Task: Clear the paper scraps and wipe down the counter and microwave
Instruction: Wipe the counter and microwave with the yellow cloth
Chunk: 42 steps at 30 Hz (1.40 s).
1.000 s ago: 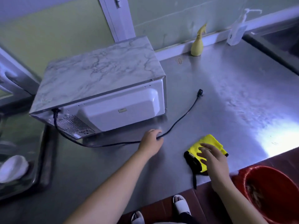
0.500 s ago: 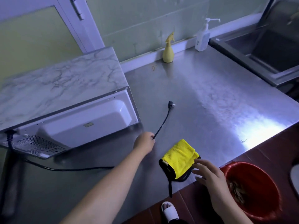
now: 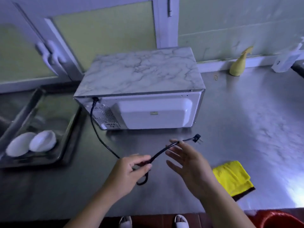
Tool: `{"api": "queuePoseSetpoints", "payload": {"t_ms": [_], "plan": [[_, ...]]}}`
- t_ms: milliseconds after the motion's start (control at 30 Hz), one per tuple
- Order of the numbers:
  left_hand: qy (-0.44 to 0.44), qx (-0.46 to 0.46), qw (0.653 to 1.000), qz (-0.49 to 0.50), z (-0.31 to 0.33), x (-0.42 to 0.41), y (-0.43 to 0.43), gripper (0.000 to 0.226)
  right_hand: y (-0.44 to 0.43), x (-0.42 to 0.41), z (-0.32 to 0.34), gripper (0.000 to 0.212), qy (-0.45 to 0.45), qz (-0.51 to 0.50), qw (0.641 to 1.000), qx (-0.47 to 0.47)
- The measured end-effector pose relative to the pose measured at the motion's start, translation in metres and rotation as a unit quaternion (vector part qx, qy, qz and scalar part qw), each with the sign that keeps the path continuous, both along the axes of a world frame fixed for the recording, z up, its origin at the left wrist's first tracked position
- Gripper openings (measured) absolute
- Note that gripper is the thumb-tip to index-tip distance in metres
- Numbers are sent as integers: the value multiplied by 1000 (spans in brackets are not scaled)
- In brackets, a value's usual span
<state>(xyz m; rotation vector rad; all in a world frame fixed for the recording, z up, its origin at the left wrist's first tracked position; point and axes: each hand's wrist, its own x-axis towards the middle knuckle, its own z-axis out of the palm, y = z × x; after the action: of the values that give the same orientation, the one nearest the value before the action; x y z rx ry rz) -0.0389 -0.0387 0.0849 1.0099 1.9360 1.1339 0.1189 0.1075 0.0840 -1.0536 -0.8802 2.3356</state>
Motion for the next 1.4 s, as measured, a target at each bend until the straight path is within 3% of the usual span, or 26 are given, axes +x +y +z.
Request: {"api": "queuePoseSetpoints", "payload": {"t_ms": [167, 367, 467, 633, 767, 867, 967, 1133, 1300, 1400], "plan": [[-73, 23, 997, 17, 10, -49, -97, 21, -82, -76, 47, 18, 43, 110, 980, 158], [-191, 155, 949, 195, 16, -118, -203, 42, -168, -193, 51, 11, -9, 314, 855, 413], [-205, 179, 926, 262, 11, -148, -236, 35, -211, -249, 45, 11, -23, 388, 804, 449], [-275, 176, 871, 366, -17, -201, -297, 28, -278, -331, 30, 13, -25, 437, 756, 487], [-294, 122, 832, 454, -55, -234, -337, 26, -304, -360, 5, 29, -111, 426, 778, 448], [-287, 130, 781, 539, -83, -259, -363, 23, -300, -360, -12, 14, -153, 436, 801, 381], [-282, 134, 725, 614, -109, -288, -388, 27, -284, -345, -27, 13, -203, 440, 804, 344], [-302, 102, 675, 665, -148, -335, -406, 30, -267, -327, -46, 15, -252, 365, 853, 276], [-286, 69, 681, 671, -157, -351, -395, 31, -249, -306, -50, 17, -245, 346, 876, 231], [-147, -32, 747, 648, -149, -340, -381, 34, -225, -283, -49, 18, -252, 290, 899, 212]]}}
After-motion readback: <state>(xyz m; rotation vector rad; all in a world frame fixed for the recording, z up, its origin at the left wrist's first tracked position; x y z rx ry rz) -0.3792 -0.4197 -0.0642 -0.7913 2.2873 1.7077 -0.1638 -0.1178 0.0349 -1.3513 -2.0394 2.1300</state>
